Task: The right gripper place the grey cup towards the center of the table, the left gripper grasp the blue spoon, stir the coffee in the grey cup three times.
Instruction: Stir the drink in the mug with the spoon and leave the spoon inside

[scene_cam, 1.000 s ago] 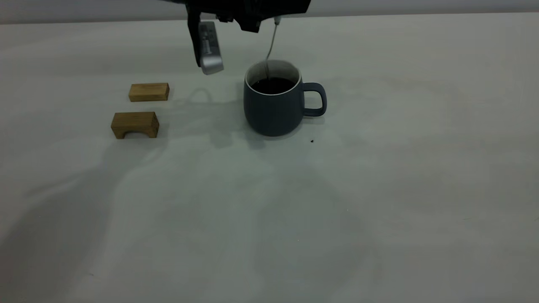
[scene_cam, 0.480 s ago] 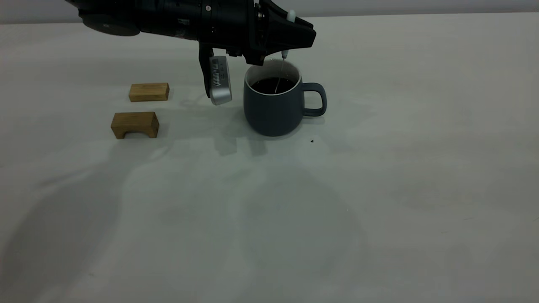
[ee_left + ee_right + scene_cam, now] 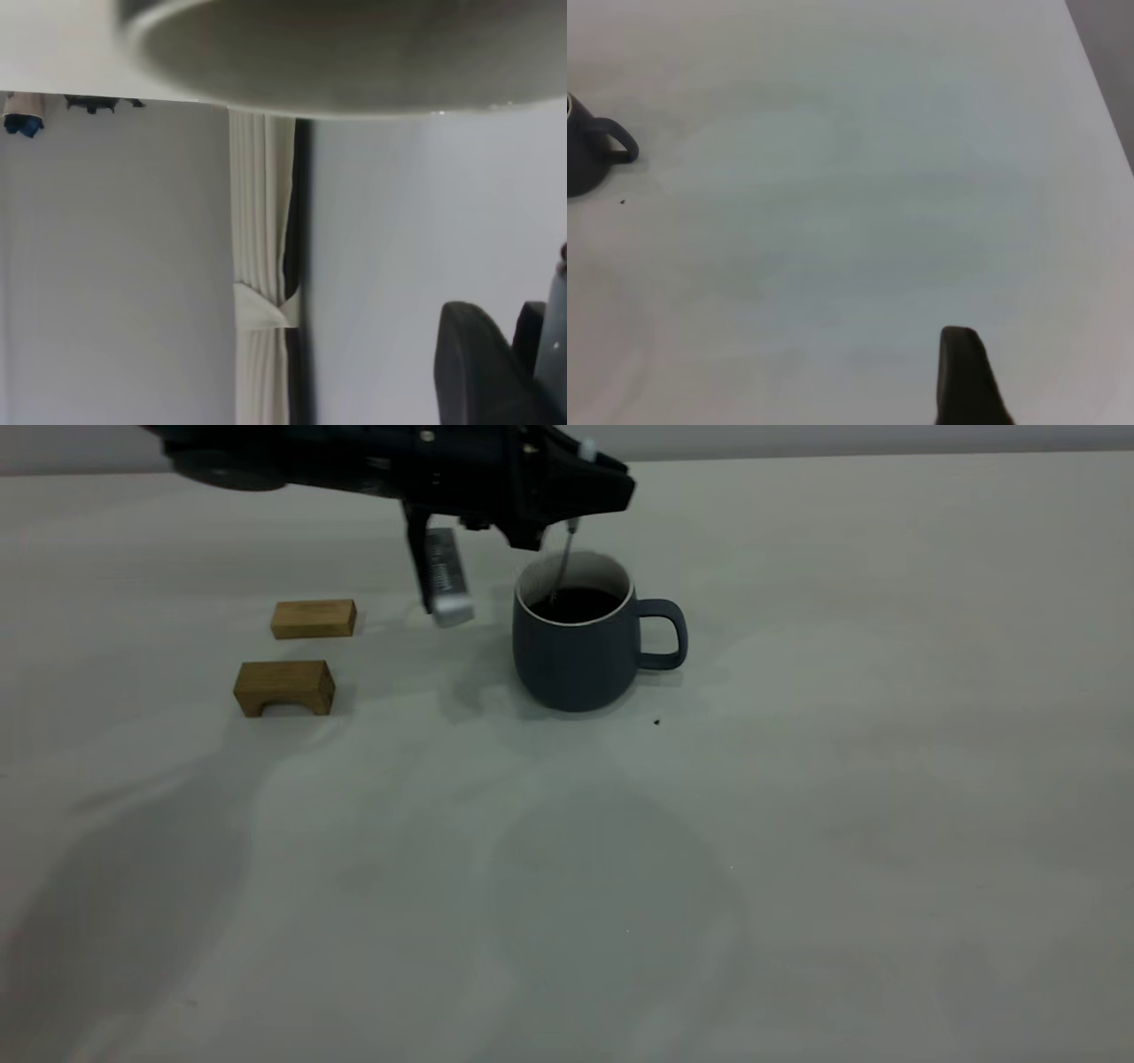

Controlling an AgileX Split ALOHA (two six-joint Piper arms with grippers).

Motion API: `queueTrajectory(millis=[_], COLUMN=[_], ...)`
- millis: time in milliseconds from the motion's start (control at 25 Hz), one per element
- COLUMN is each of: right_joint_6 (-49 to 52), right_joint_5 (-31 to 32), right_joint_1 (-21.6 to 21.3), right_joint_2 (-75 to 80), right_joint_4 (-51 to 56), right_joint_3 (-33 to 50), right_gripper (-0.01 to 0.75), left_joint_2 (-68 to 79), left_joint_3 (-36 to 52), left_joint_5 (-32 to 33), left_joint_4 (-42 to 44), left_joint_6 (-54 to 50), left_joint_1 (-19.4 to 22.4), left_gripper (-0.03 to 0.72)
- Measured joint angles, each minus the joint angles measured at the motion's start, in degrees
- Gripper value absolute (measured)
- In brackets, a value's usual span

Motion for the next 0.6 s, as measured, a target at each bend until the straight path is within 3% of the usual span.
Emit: queueTrajectory(millis=[320, 600], right_joint_6=[0.0, 0.0], right_joint_5=[0.0, 0.0], right_joint_1=[0.0, 0.0], right_joint_2=[0.0, 0.0], right_joint_4=[0.0, 0.0], right_joint_3=[0.0, 0.0], right_gripper=[0.489, 0.489], left_joint_2=[1.6, 1.6], left_joint_3=[-2.5, -2.5], left_joint_5=[1.0, 6.1], left_joint_4=[0.2, 4.5], left_joint_6=[-2.3, -3.9], left_joint_1=[-4.6, -4.2], left_gripper=[0.131, 0.131])
